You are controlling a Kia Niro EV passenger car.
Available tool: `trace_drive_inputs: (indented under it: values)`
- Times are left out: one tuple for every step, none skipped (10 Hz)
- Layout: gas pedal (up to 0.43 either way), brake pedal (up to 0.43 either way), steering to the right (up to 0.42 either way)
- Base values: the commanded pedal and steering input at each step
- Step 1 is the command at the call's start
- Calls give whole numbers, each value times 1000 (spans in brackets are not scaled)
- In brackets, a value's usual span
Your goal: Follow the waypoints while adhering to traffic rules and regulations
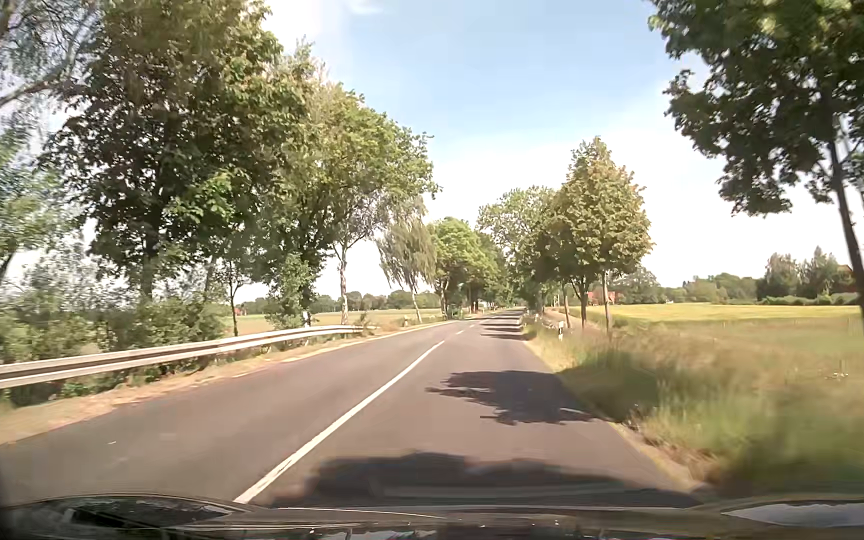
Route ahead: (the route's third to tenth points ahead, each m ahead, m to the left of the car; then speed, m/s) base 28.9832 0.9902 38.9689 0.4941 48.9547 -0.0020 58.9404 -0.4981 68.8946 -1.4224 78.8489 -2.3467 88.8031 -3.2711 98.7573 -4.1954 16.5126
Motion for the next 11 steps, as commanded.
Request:
trace_drive_inputs:
  values:
    - [240, 0, 6]
    - [240, 0, 6]
    - [240, 0, 6]
    - [240, 0, 7]
    - [240, 0, 7]
    - [240, 0, 7]
    - [240, 0, 8]
    - [240, 0, 8]
    - [240, 0, 7]
    - [240, 0, 6]
    - [240, 0, 5]
